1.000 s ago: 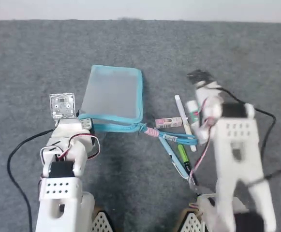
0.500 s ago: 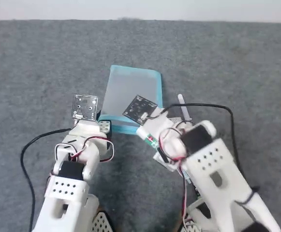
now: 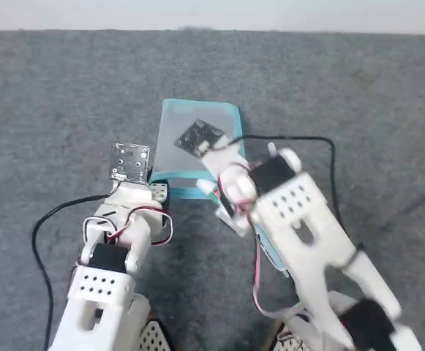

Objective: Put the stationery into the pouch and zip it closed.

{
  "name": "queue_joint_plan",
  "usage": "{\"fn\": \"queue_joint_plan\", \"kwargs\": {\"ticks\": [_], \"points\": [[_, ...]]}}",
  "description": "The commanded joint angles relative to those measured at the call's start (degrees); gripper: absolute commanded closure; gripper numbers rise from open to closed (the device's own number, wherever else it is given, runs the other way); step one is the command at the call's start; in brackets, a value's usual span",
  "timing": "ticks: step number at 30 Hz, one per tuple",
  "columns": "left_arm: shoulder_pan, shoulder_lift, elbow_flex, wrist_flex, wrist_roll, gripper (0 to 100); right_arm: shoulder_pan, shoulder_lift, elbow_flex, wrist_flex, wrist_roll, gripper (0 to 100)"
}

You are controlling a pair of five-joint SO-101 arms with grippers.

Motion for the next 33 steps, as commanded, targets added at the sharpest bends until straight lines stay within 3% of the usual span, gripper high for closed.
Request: {"fn": "queue_joint_plan", "kwargs": {"ticks": [1, 11, 16, 20, 27, 33], "points": [[3.87, 0.18, -1.45, -1.85, -0.97, 99, 0.92, 9.36, -12.57, 1.10, -4.31, 99.2], [3.96, 0.00, -0.92, -2.11, -1.05, 99, 5.67, 31.78, -48.53, 13.05, -13.19, 98.2], [3.96, 0.00, -0.92, -2.11, -1.05, 99, 5.67, 32.22, -48.79, 12.79, -15.21, 83.2], [1.93, 0.00, -1.19, -2.20, -0.88, 99, 5.58, 31.87, -48.79, 12.79, -12.57, 75.4], [-6.42, 0.00, -1.27, -5.45, -0.62, 99, 3.82, 27.47, -48.79, 12.88, -10.02, 74.9], [-6.86, 0.00, -1.10, -5.19, -0.62, 99, 2.95, 15.34, -44.04, 12.79, -6.07, 75.0]]}}
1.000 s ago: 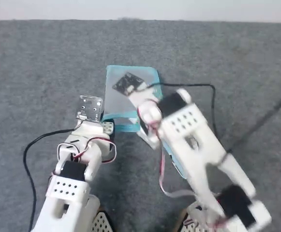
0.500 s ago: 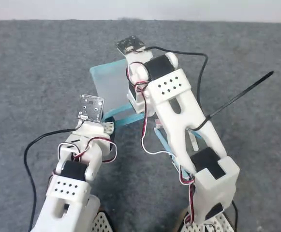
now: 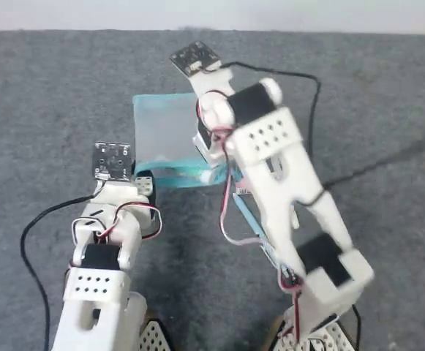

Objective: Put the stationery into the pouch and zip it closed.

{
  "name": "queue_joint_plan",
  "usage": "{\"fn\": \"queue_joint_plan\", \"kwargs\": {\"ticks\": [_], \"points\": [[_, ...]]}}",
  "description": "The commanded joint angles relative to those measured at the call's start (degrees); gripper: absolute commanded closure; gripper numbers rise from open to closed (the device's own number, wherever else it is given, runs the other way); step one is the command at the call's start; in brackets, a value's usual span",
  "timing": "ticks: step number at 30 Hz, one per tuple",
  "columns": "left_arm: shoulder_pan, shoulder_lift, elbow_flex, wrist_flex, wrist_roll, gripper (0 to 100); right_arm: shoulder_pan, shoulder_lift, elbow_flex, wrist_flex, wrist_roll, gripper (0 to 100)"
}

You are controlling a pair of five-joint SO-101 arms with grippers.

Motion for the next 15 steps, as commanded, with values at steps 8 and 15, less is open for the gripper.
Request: {"fn": "queue_joint_plan", "kwargs": {"ticks": [8, 15], "points": [[0.00, 0.00, -1.19, -1.58, 0.00, 99, 4.26, -25.89, 26.20, -1.36, 9.76, 75.2], [-0.53, 0.00, -1.27, -1.67, 0.09, 99, 11.12, -38.55, 57.85, -11.38, 14.07, 86.6]]}}
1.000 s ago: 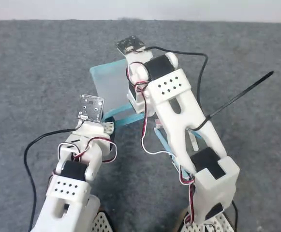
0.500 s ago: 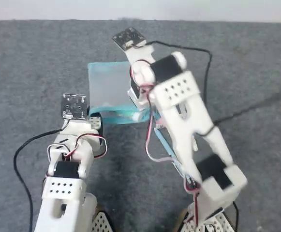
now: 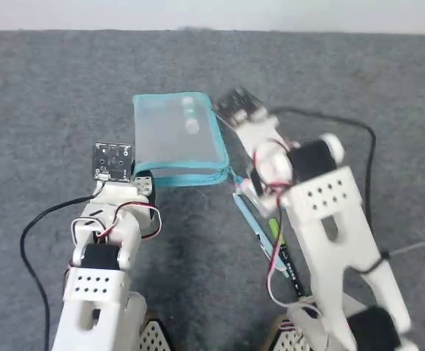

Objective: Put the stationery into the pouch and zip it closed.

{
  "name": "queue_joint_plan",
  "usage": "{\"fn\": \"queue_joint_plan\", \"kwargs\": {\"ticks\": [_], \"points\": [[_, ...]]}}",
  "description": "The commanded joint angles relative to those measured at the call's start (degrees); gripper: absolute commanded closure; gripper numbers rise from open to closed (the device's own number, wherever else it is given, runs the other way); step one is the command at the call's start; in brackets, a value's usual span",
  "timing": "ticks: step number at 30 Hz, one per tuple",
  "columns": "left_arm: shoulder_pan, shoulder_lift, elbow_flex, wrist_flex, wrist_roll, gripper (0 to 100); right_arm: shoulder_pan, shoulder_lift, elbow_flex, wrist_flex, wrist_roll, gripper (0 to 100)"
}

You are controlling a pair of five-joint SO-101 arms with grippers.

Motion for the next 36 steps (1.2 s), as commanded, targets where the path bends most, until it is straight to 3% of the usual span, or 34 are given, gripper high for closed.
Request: {"fn": "queue_joint_plan", "kwargs": {"ticks": [1, 8, 24, 36], "points": [[-0.26, 0.00, -1.27, -1.67, 0.09, 99, 3.74, -6.37, 14.95, -5.23, 2.81, 86.8], [-2.46, 0.00, -2.51, 0.70, -0.18, 99, 10.59, -7.52, 29.01, -18.68, 2.73, 87.4], [-2.90, 0.00, -2.77, 1.14, 0.00, 99, 11.38, -2.24, 36.92, -39.78, 3.25, 87.4], [-2.90, 0.00, -2.68, 1.05, 0.00, 99, 16.13, 16.31, 30.77, -43.03, 3.25, 89.3]]}}
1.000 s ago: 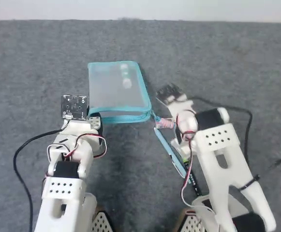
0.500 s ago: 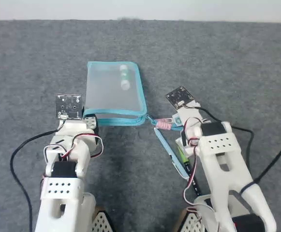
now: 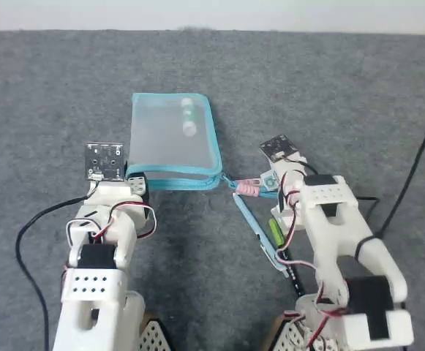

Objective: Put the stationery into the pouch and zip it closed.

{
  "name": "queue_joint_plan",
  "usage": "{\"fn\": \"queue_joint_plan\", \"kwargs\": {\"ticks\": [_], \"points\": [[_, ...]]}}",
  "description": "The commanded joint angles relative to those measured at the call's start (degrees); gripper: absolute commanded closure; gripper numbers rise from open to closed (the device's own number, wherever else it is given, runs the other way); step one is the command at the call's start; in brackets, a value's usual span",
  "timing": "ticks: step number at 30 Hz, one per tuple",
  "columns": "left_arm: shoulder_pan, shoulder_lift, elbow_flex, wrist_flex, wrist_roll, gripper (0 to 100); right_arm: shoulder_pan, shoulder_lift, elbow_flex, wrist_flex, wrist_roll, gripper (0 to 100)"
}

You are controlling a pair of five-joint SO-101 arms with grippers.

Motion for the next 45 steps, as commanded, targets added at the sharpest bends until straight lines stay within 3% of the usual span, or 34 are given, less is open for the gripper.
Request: {"fn": "queue_joint_plan", "kwargs": {"ticks": [1, 3, 8, 12, 19, 22, 26, 31, 39, 45], "points": [[-0.09, 0.00, -2.68, 0.09, 0.00, 99, 0.66, 1.45, -2.90, -2.07, 0.70, 91.8], [-0.09, 0.00, -2.68, 0.09, 0.00, 99, 0.84, 1.98, -2.99, -2.42, 0.70, 99.1], [-0.09, 0.00, -2.68, 0.00, 0.00, 99, 1.63, -0.13, -3.60, 0.84, 0.26, 99.1], [-0.09, 0.00, -1.98, -0.18, 0.00, 99, 5.05, -7.96, -4.48, 10.07, 1.49, 99.3], [-0.09, 0.00, -2.07, -0.18, 0.00, 99, 11.74, -29.14, -8.18, 32.75, 16.35, 99.3], [-0.09, 0.00, -2.07, -0.18, 0.00, 99, 11.82, -36.97, -9.67, 42.95, 25.76, 99.3], [-0.09, 0.00, -2.07, -0.18, 0.00, 99, 9.63, -45.23, -10.99, 50.51, 30.68, 99.3], [-0.09, 0.00, -2.07, -0.18, 0.00, 99, 1.89, -51.03, -10.99, 51.03, 26.64, 99.3], [-0.09, 0.00, -2.07, -0.18, 0.00, 99, -17.19, -56.48, -12.22, 50.51, 16.44, 99.3], [-0.09, 0.00, -2.07, -0.18, 0.00, 99, -18.68, -56.92, -15.47, 42.68, 1.93, 99.3]]}}
